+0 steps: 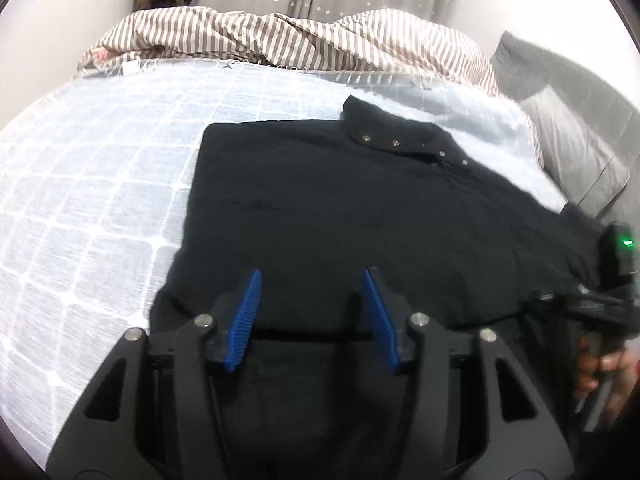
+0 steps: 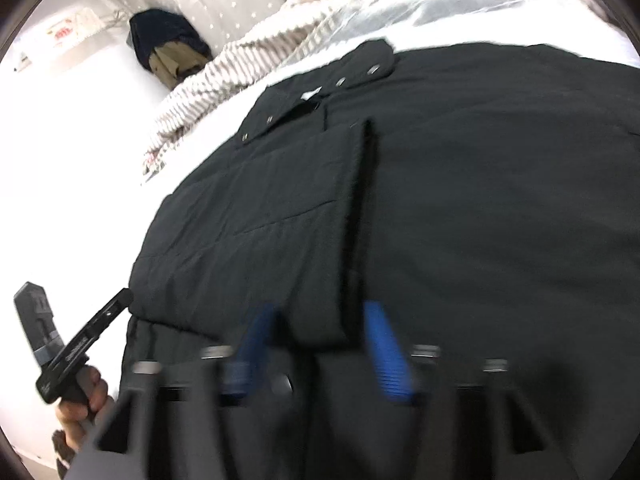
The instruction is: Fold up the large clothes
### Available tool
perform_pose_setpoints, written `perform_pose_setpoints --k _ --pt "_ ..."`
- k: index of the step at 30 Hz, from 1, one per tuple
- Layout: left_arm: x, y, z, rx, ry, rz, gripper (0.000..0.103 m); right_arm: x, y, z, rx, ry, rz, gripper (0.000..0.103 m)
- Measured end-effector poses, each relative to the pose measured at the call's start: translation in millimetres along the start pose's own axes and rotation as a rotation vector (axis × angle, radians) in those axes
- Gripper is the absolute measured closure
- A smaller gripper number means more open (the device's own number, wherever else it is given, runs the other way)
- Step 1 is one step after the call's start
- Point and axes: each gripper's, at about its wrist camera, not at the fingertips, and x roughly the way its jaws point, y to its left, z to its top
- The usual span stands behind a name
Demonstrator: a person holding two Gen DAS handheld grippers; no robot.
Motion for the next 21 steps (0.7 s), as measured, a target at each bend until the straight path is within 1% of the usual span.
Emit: perform_pose_setpoints --k 1,2,3,4,5,7,8,9,10,11,13,14,15,16,17,18,19,20,21 --pt "-0.3 -1.6 0.3 0.011 -0.01 0.0 0.049 6.8 5.7 5.9 -0.012 0.007 -0.016 0.09" --pt "-1.7 -3.1 0.6 0.027 -0.018 0.008 0.049 5.8 11.5 11.4 -0.03 -0.011 -0.032 0.091" --pt "-1.7 -4.7 1.0 0.038 -0.023 0.009 0.049 2.3 16.0 16.0 -0.047 -0.035 -0.042 0.092" --pt "-2.5 -6.9 1.0 0.05 -0.028 0.008 0.049 -5.7 23.3 20.9 -0.074 -0.081 -0.046 0.092" --pt "-1.6 -8.2 0.6 0.055 -0.029 0.007 0.049 -17.8 30.3 26.3 -0.096 -0.138 -0.034 0.092" --pt "3.7 -8.1 -0.2 0.045 -0.017 0.01 0.049 -27.9 34.5 30.8 -0.11 -0.183 -0.042 0.092" --pt "8.2 -6.6 -1.3 0.033 0.003 0.011 0.049 -28.4 33.5 32.0 -0.112 -0.186 -0.072 0.092" --pt "13.8 -4.8 -3.2 0.02 0.035 0.018 0.049 -24.9 30.8 31.4 -0.111 -0.171 -0.095 0.092" --pt "22.8 -3.0 -6.4 0.005 0.086 0.035 0.05 -18.4 26.2 29.5 -0.112 -0.143 -0.122 0.091" --pt "26.6 -3.1 -8.5 0.0 0.104 0.044 0.05 -9.1 20.9 25.7 -0.116 -0.109 -0.154 0.09" --pt "25.6 -8.6 -10.3 0.014 0.101 0.061 0.05 8.6 9.5 15.9 -0.13 -0.037 -0.222 0.086" --pt "23.3 -12.3 -9.2 0.022 0.104 0.071 0.049 8.1 5.9 12.9 -0.134 -0.041 -0.215 0.084" --pt "21.4 -14.9 -7.9 0.024 0.107 0.076 0.047 3.4 3.8 10.3 -0.131 -0.053 -0.202 0.078" --pt "17.3 -19.0 -4.7 0.018 0.108 0.076 0.039 -0.9 0.5 8.3 -0.122 -0.052 -0.207 0.072" --pt "14.2 -20.6 -2.9 0.009 0.106 0.076 0.032 -9.3 -2.9 8.7 -0.103 -0.04 -0.207 0.068" --pt "10.8 -22.8 -1.2 -0.004 0.101 0.081 0.02 -14.0 -6.3 9.0 -0.098 -0.032 -0.201 0.055" --pt "7.5 -25.5 0.0 -0.014 0.096 0.087 0.015 -22.7 -10.3 9.9 -0.095 -0.024 -0.195 0.038" --pt "5.0 -28.7 1.6 -0.016 0.103 0.095 0.013 -36.8 -16.8 10.7 -0.097 -0.037 -0.209 0.032" --pt "4.9 -31.6 3.3 -0.013 0.128 0.108 0.009 -46.4 -22.2 12.7 -0.096 -0.054 -0.23 0.027"
